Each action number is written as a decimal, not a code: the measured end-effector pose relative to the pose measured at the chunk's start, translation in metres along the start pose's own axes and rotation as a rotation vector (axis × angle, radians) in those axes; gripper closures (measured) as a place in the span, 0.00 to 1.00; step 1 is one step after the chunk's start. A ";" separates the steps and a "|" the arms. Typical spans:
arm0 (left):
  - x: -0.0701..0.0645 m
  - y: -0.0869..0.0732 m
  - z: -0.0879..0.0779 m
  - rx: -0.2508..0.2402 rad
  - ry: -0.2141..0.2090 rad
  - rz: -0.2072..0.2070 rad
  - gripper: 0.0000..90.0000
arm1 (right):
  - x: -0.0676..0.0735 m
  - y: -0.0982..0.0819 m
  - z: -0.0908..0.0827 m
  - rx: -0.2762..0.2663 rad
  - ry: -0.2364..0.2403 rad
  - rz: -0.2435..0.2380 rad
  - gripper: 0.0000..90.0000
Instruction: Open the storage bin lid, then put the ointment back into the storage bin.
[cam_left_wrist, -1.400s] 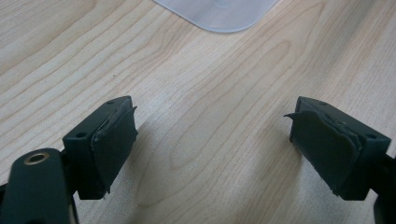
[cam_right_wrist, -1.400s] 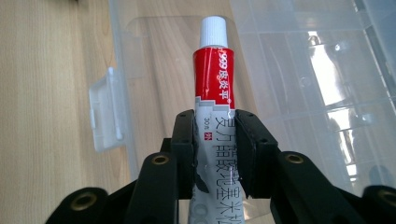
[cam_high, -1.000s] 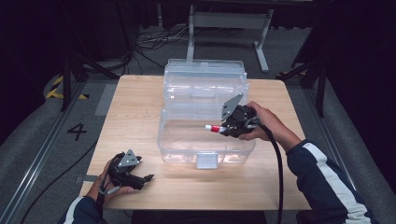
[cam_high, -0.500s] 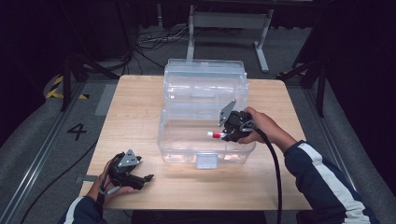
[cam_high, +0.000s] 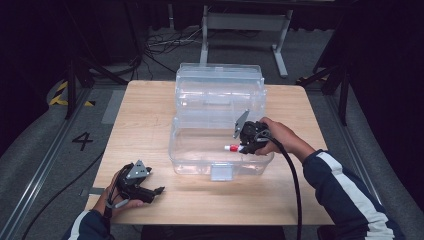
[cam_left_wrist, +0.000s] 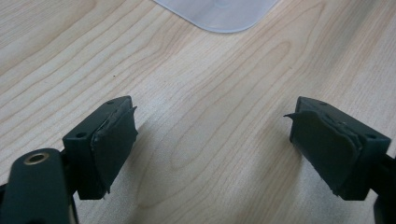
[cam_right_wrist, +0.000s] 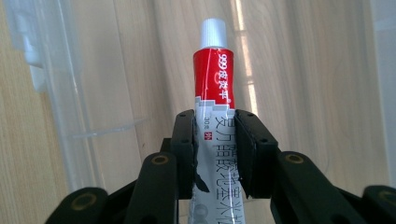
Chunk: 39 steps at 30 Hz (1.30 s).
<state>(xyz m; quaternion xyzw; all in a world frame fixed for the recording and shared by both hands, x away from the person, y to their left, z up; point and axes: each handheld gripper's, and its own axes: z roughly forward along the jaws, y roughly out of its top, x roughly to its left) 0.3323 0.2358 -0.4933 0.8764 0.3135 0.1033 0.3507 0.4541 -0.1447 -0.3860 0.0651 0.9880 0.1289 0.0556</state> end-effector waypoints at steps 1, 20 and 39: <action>0.000 0.000 0.000 -0.002 0.002 0.000 0.16 | 0.000 0.000 0.001 0.001 0.001 0.000 0.79; 0.000 0.001 0.001 -0.002 -0.003 -0.001 0.16 | -0.002 0.002 0.012 0.039 0.020 -0.011 0.79; 0.001 0.002 0.001 -0.001 0.010 0.004 0.16 | -0.005 -0.001 0.016 0.063 0.023 -0.014 0.78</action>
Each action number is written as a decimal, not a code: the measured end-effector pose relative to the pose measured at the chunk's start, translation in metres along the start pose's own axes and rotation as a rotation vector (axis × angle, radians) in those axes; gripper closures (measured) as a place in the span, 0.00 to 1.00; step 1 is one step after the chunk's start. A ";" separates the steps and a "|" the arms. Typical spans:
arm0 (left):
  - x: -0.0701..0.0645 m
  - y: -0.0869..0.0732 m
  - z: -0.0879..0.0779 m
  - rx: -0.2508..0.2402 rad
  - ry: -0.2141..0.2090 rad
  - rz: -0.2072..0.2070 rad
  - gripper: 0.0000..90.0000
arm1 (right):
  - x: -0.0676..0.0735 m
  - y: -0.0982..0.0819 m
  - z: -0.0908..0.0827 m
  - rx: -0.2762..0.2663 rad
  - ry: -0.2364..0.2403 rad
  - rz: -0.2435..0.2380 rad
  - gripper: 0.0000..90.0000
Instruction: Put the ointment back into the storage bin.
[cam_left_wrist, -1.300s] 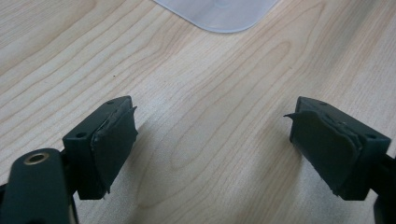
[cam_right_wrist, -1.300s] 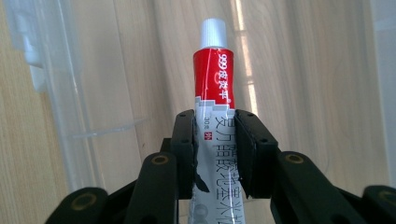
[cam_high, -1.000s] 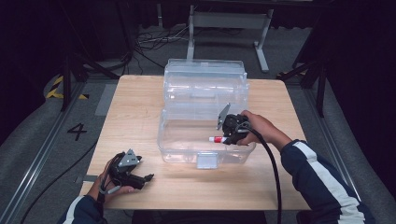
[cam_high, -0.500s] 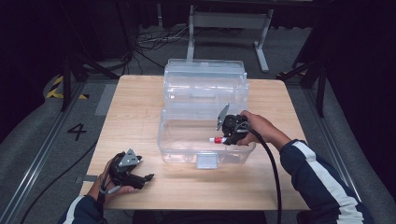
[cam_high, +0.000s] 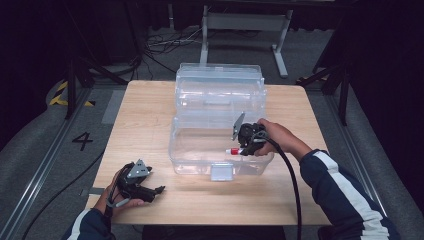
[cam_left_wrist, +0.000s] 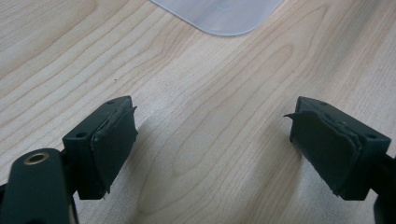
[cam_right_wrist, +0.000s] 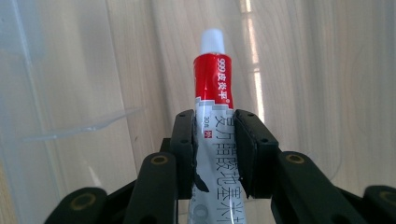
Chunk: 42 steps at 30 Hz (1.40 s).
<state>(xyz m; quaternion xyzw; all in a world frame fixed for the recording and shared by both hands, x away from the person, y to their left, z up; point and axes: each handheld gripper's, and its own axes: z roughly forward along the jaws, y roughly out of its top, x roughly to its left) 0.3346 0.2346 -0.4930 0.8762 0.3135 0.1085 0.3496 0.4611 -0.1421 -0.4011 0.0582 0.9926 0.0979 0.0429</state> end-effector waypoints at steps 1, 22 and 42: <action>0.000 0.000 0.000 0.000 0.000 0.000 0.16 | 0.000 0.000 0.000 0.000 0.000 0.000 0.78; -0.007 0.010 -0.004 0.061 0.004 0.017 0.24 | 0.010 -0.027 -0.044 -0.270 -0.067 0.062 0.74; -0.035 0.074 -0.051 -0.130 -0.054 0.108 0.30 | -0.022 -0.058 -0.111 -0.651 -0.306 0.171 0.62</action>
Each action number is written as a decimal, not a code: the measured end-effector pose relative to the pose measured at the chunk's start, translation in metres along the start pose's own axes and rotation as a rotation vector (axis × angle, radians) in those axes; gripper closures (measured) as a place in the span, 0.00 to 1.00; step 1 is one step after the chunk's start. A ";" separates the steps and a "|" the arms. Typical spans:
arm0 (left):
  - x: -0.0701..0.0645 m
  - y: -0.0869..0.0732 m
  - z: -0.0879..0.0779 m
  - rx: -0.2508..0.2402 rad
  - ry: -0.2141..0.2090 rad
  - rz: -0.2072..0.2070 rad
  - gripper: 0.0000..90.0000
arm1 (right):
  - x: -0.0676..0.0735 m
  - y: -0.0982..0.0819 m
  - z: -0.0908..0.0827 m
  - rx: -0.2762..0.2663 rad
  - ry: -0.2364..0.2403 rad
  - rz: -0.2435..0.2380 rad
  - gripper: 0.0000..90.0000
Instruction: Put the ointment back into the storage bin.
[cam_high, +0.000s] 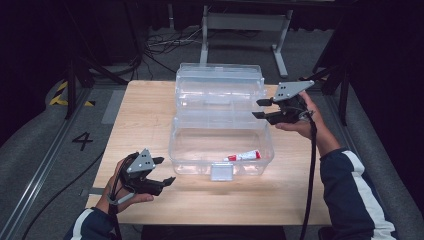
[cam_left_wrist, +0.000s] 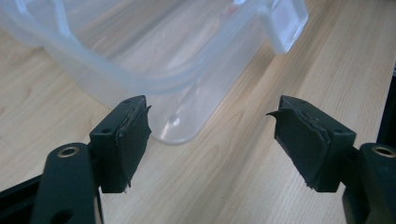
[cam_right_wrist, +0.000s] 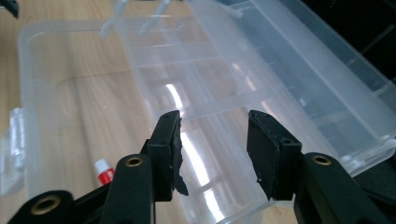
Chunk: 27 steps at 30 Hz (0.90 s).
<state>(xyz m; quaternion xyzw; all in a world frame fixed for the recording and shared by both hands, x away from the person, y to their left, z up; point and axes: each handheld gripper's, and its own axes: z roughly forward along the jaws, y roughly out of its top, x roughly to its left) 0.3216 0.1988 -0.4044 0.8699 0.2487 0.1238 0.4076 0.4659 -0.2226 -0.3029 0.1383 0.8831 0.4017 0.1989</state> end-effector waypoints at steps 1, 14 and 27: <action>0.000 0.005 -0.001 -0.004 0.008 0.007 0.30 | -0.002 0.002 0.001 0.002 -0.003 -0.006 0.61; -0.006 0.048 0.022 0.024 -0.031 0.141 0.36 | -0.027 0.033 0.026 0.072 -0.055 -0.024 0.60; 0.000 0.057 0.055 0.133 -0.060 0.192 0.52 | -0.045 0.040 0.061 0.182 -0.043 -0.003 0.62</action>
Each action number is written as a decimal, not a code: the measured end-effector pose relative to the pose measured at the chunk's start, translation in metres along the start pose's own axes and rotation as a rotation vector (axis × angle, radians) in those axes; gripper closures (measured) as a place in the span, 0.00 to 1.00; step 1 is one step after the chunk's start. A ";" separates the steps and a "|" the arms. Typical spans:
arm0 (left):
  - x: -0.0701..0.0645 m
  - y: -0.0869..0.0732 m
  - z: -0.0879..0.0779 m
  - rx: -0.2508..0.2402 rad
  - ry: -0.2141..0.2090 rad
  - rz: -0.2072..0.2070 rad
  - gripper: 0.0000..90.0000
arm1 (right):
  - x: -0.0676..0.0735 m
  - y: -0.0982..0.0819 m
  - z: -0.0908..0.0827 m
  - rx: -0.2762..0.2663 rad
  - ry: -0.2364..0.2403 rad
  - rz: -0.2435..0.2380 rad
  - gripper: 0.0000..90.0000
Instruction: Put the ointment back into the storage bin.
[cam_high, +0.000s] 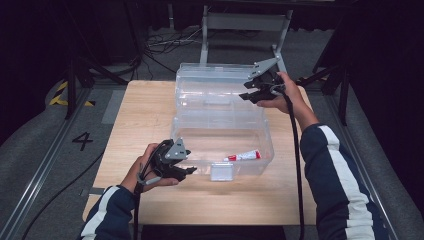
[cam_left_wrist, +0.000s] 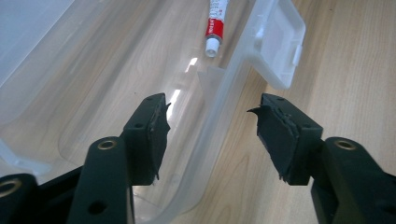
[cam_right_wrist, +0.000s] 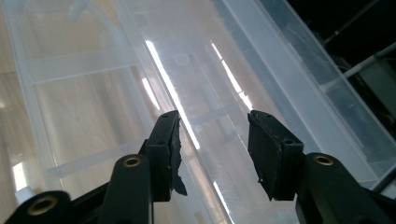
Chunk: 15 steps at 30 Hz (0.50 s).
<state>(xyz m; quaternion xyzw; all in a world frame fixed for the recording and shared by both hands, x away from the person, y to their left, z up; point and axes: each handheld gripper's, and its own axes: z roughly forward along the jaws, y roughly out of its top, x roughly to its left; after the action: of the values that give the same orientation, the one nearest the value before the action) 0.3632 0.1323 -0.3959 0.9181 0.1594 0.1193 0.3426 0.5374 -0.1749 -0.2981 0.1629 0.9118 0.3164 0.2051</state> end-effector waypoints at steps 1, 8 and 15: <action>0.001 0.001 0.002 0.010 -0.004 0.004 0.52 | -0.001 0.000 0.003 0.019 0.017 -0.003 0.61; 0.001 0.007 0.015 0.098 -0.031 0.059 0.65 | 0.003 0.006 0.016 0.068 0.059 -0.048 0.73; 0.003 0.009 0.024 0.137 -0.031 0.080 0.85 | 0.011 0.013 0.019 0.097 0.060 -0.102 0.83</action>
<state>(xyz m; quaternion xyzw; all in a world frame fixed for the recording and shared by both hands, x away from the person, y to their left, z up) 0.3757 0.1135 -0.4072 0.9468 0.1250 0.1075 0.2765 0.5391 -0.1505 -0.3060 0.1165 0.9388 0.2658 0.1856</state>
